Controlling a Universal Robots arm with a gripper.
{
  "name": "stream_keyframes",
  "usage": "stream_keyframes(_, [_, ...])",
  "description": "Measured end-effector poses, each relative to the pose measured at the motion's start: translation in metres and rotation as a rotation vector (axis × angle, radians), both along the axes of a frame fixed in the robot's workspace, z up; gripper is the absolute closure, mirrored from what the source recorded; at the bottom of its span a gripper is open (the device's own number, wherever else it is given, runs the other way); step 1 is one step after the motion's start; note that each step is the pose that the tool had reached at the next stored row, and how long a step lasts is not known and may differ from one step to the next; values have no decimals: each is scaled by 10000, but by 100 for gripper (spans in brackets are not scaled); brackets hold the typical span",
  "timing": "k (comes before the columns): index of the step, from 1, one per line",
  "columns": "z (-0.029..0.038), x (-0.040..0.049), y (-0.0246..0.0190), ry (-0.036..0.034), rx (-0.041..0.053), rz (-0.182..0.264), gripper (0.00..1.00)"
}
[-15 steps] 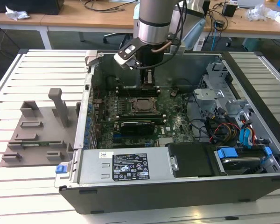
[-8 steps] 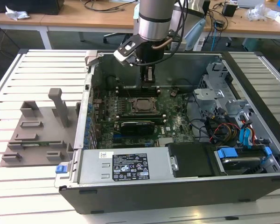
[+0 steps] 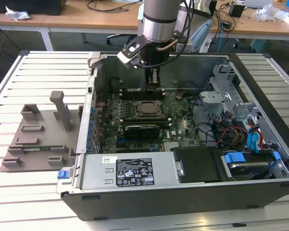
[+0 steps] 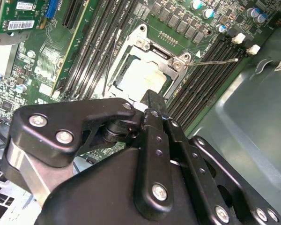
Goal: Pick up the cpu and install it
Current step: 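Close the cpu cover, then install the first cpu locking lever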
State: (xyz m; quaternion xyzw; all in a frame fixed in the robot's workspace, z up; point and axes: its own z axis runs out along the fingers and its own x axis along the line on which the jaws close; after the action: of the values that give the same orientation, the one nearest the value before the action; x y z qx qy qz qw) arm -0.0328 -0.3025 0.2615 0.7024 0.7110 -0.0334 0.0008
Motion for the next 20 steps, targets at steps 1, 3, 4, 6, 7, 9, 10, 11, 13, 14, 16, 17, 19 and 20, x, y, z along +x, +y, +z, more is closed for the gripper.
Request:
stream_keyframes(1, [0,0,0,0,4,0,89])
stream_keyframes(3, [0,0,0,0,9,0,89])
stream_keyframes(4, [0,0,0,0,12,0,89])
stream_keyframes(6, [0,0,0,0,23,0,89])
stream_keyframes(7, [0,0,0,0,25,11,89])
stream_keyframes(9, [0,0,0,0,25,172,89])
stream_keyframes(10, [0,0,0,1,25,263,89])
stream_keyframes(11, [0,0,0,1,25,391,89])
stream_keyframes(13, [0,0,0,1,25,642,89])
stream_keyframes(14, [0,0,0,1,25,750,89])
stream_keyframes(16, [0,0,0,2,25,1012,89])
stream_keyframes(17, [0,0,0,1,25,1115,89])
stream_keyframes(19, [0,0,0,2,25,1498,89])
stream_keyframes(20, [0,0,0,2,25,1615,89])
